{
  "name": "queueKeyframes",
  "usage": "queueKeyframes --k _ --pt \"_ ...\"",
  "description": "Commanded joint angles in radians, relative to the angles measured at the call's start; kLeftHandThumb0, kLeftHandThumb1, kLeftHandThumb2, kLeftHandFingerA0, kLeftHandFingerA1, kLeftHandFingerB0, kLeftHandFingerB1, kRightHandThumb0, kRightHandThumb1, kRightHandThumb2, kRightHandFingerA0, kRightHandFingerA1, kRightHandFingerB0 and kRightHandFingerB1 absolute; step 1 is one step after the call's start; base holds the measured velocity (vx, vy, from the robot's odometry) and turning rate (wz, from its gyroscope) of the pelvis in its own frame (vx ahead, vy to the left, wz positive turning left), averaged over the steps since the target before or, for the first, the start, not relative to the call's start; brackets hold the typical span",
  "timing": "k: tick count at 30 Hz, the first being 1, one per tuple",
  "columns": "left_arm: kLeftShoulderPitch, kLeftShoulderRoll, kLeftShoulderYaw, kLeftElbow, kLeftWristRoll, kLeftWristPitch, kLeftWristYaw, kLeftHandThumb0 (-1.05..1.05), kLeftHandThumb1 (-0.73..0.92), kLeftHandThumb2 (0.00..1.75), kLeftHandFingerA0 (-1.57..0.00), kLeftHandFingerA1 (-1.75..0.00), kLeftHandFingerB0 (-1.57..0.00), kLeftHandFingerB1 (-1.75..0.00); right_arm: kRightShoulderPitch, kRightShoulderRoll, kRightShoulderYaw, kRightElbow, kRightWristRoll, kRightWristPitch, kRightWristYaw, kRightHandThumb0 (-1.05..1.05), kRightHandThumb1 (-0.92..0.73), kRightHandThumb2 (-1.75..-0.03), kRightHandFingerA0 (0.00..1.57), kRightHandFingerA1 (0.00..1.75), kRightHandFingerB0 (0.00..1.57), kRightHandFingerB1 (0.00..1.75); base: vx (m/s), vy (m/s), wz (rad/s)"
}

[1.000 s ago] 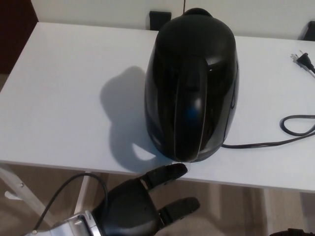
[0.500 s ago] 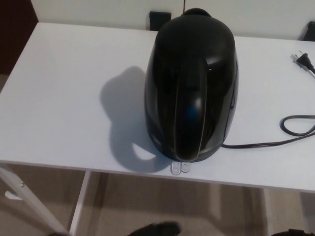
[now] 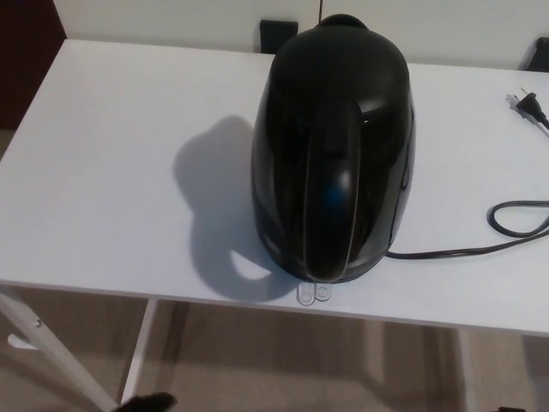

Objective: The robot walk towards a table in front and click the button on the base of the boilling pot using its left middle finger

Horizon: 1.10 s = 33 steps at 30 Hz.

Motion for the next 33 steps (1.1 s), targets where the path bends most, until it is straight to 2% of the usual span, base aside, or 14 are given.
queueKeyframes --k 1,2,3,4,5,6,7,13,16,33 --pt "-0.148 -0.161 0.429 0.562 -0.601 0.063 -0.203 -0.56 0.44 0.72 -0.33 -0.45 -0.18 -0.39 -0.034 -0.011 -0.026 0.026 0.027 0.017 -0.028 -0.34 -0.64 -0.58 0.56 0.46 0.46 0.40 0.00 0.000 0.00" --pt "-0.159 -0.156 0.444 0.573 -0.597 0.068 -0.199 -0.50 0.54 0.57 -0.40 -0.36 -0.25 -0.30 -0.038 -0.010 -0.026 0.028 0.026 0.014 -0.031 -0.35 -0.64 -0.58 0.57 0.47 0.47 0.40 0.00 0.000 0.00" --pt "-0.166 -0.155 0.456 0.584 -0.591 0.066 -0.198 -0.50 0.54 0.57 -0.40 -0.36 -0.25 -0.30 -0.039 -0.009 -0.026 0.029 0.026 0.013 -0.032 -0.35 -0.64 -0.58 0.57 0.47 0.47 0.40 0.00 0.000 0.00" --pt "-0.175 -0.154 0.481 0.594 -0.611 0.071 -0.233 -0.48 0.56 0.57 -0.36 -0.35 -0.19 -0.29 -0.042 -0.008 -0.027 0.031 0.027 0.012 -0.036 -0.35 -0.63 -0.58 0.58 0.48 0.47 0.40 0.00 0.000 0.00" --pt "-0.191 -0.152 0.530 0.608 -0.659 0.092 -0.310 -0.55 0.44 0.72 -0.26 -0.43 -0.13 -0.39 -0.048 -0.007 -0.031 0.030 0.029 0.013 -0.040 -0.42 -0.50 -0.82 0.51 0.59 0.40 0.53 0.00 0.000 0.00" --pt "-0.199 -0.153 0.553 0.617 -0.676 0.103 -0.342 -0.55 0.44 0.72 -0.26 -0.43 -0.13 -0.39 -0.049 -0.007 -0.032 0.026 0.031 0.016 -0.038 -0.42 -0.50 -0.82 0.51 0.59 0.40 0.53 0.00 0.000 0.00" --pt "-0.205 -0.153 0.572 0.627 -0.685 0.102 -0.369 -0.55 0.43 0.72 -0.26 -0.43 -0.13 -0.38 -0.052 -0.007 -0.033 0.024 0.031 0.020 -0.037 -0.35 -0.64 -0.58 0.58 0.47 0.47 0.40 0.00 0.000 0.00" --pt "-0.210 -0.155 0.586 0.636 -0.642 0.072 -0.386 -0.54 0.44 0.71 -0.26 -0.42 -0.14 -0.38 -0.053 -0.009 -0.026 0.030 0.022 0.016 -0.042 -0.35 -0.64 -0.58 0.57 0.47 0.47 0.41 0.00 0.000 0.00" --pt "-0.213 -0.155 0.574 0.645 -0.594 0.062 -0.350 -0.58 0.45 0.72 -0.31 -0.44 -0.16 -0.38 -0.048 -0.013 -0.030 0.024 0.030 0.010 -0.024 -0.36 -0.64 -0.59 0.57 0.47 0.46 0.41 0.00 0.000 0.00" --pt "-0.253 -0.149 0.567 0.692 -0.601 0.035 -0.381 -0.60 0.44 0.73 -0.35 -0.45 -0.19 -0.40 -0.075 -0.012 -0.052 0.041 0.030 0.023 -0.019 -0.35 -0.63 -0.58 0.59 0.48 0.47 0.41 0.00 0.000 0.00"
